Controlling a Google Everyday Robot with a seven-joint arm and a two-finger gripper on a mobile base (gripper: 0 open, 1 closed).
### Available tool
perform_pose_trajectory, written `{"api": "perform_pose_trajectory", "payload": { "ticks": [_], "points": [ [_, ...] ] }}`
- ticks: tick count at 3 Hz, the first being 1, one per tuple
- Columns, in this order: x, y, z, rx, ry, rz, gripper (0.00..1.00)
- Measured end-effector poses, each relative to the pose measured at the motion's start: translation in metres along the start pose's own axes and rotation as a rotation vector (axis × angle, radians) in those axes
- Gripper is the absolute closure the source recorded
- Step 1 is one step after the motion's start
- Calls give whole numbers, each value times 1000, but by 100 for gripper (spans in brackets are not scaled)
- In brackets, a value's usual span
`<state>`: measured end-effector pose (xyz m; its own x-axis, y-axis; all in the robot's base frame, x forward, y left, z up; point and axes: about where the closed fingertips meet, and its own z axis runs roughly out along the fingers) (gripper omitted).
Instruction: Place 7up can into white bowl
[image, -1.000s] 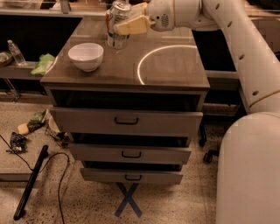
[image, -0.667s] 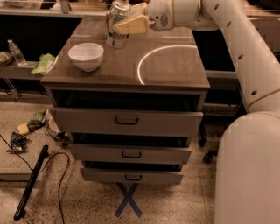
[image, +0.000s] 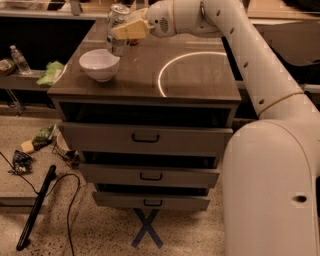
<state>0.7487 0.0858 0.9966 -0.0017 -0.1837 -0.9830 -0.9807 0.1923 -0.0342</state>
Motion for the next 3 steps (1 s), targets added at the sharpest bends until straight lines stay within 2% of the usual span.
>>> {"api": "perform_pose_trajectory", "payload": {
  "ticks": [1, 2, 3],
  "points": [
    [13, -14, 28, 23, 12, 52, 100],
    [17, -22, 63, 18, 1, 88, 100],
    [17, -22, 85, -2, -4, 96, 100]
  ]
}}
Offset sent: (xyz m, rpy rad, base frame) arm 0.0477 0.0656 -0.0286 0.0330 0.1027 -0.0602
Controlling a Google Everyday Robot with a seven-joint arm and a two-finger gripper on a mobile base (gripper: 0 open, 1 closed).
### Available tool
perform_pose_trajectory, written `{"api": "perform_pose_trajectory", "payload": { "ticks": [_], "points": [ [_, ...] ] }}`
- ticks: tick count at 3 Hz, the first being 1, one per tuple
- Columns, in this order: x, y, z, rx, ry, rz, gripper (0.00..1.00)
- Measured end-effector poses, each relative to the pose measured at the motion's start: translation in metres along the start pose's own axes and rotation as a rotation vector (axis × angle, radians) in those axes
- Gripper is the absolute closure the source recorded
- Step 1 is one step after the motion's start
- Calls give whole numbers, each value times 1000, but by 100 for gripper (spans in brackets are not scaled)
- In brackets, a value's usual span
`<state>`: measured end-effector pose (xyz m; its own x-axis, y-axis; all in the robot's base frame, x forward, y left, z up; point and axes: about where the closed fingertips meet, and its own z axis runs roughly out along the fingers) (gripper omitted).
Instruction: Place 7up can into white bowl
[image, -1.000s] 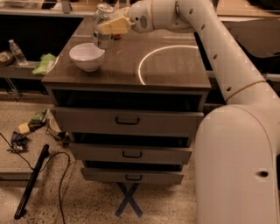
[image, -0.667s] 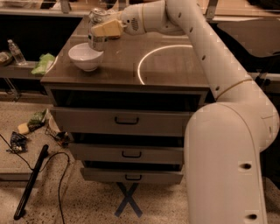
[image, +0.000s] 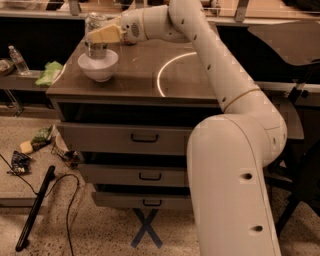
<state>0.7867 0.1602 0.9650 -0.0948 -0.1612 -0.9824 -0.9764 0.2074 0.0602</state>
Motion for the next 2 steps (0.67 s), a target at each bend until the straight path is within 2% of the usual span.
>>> {"api": "perform_pose_trajectory", "payload": {
  "ticks": [1, 2],
  "points": [
    [13, 1, 16, -15, 34, 8, 81],
    [20, -1, 18, -5, 41, 9, 58]
  ]
}}
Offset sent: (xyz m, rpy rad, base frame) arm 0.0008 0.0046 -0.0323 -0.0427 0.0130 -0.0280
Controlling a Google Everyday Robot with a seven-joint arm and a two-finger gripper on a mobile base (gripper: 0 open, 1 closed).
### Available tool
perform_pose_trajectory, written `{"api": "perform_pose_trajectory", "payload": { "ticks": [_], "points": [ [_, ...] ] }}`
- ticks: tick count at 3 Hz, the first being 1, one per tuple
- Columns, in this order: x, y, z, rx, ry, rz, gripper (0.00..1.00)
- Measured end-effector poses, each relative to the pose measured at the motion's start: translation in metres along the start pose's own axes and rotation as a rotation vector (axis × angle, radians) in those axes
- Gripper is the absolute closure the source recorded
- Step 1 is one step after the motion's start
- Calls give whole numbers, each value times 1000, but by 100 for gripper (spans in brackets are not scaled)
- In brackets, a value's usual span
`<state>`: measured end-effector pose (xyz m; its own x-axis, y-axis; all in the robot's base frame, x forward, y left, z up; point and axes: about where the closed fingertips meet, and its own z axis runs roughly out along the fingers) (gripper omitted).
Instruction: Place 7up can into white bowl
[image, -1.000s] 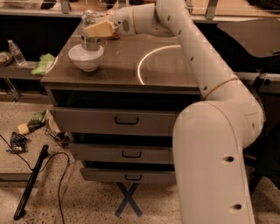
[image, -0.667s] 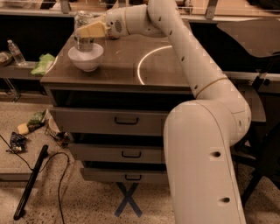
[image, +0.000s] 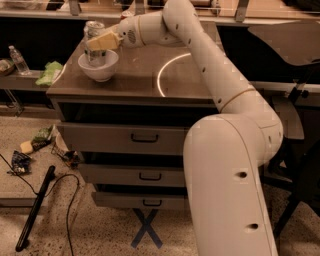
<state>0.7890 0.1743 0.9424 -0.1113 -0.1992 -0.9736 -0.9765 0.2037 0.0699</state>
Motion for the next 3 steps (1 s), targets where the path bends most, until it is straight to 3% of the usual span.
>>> {"api": "perform_pose_trajectory", "payload": {
  "ticks": [1, 2, 3],
  "points": [
    [4, 0, 0, 11, -3, -6, 27],
    [4, 0, 0, 16, -6, -11, 4],
    [0, 1, -3, 24, -8, -20, 0]
  ]
}}
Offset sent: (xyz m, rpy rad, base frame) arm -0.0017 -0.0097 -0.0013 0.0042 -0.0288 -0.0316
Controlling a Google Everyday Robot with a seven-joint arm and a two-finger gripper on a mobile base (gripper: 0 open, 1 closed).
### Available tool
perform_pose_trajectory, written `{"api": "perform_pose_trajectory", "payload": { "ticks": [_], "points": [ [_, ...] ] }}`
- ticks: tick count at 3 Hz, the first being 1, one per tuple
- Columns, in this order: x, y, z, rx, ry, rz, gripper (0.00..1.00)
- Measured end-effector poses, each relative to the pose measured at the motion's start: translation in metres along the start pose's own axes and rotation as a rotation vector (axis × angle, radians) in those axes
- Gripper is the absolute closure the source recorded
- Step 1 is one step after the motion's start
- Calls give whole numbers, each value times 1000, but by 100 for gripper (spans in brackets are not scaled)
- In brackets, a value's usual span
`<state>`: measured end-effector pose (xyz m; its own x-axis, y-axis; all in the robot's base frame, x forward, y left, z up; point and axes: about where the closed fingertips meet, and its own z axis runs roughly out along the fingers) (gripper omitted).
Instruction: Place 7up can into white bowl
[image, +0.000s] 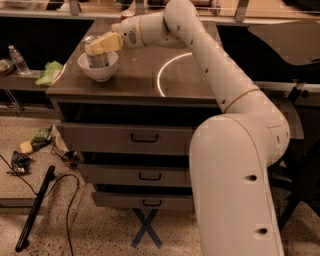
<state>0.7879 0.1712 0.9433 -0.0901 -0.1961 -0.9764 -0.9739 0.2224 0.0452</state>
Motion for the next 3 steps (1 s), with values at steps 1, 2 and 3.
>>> {"api": "perform_pose_trajectory", "payload": {
  "ticks": [1, 2, 3],
  "points": [
    [-21, -1, -30, 58, -18, -33, 0],
    [-44, 1, -95, 187, -22, -62, 0],
    [-54, 8, -159, 361, -1, -78, 0]
  ]
}}
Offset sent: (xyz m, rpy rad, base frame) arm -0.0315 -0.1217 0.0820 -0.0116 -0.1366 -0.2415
